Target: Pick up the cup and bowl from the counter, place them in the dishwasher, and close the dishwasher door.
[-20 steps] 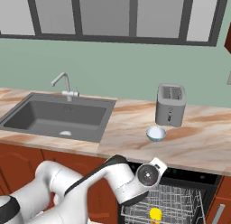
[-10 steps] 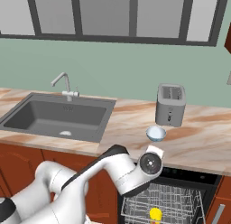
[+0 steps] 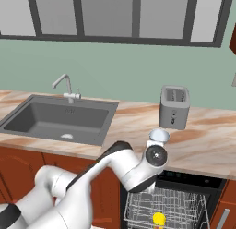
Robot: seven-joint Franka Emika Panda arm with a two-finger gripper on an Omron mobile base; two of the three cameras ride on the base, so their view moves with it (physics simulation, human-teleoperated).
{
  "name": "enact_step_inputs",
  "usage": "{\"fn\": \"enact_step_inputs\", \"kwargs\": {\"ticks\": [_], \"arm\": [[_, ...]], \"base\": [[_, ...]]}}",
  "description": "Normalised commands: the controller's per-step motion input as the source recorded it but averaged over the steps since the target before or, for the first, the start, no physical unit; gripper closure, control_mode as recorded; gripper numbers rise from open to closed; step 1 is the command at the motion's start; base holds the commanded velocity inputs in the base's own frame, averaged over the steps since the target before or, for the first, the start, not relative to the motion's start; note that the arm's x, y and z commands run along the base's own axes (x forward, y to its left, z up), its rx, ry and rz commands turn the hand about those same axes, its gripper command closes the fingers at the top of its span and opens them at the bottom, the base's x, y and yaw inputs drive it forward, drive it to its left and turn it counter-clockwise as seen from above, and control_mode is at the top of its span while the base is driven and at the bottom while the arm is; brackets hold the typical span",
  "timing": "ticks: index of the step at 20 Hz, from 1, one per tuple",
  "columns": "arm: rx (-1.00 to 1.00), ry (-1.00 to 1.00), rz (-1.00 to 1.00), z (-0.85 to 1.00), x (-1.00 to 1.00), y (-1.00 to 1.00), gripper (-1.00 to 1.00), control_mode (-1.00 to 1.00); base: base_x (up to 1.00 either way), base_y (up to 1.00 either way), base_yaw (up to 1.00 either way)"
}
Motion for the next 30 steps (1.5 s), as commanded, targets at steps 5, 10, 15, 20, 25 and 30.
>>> {"fn": "enact_step_inputs", "kwargs": {"ticks": [5,10,15,20,25,30], "arm": [[-0.02,0.02,0.07,0.5,0.23,0.0,-1.0,-1.0],[0.0,0.03,0.09,0.12,0.32,0.0,-1.0,-1.0],[0.0,0.04,0.08,0.0,0.48,-0.04,-1.0,-1.0],[-0.03,0.05,0.02,0.0,0.57,-0.08,-1.0,-1.0],[-0.05,0.03,0.0,0.0,0.43,-0.04,-1.0,-1.0],[-0.04,0.01,0.01,-0.07,0.31,-0.07,-1.0,-1.0]], "base": [[0.0,0.0,0.0],[0.0,0.0,0.0],[0.0,0.0,0.0],[0.0,0.0,0.0],[0.0,0.0,0.0],[0.0,0.0,0.0]]}}
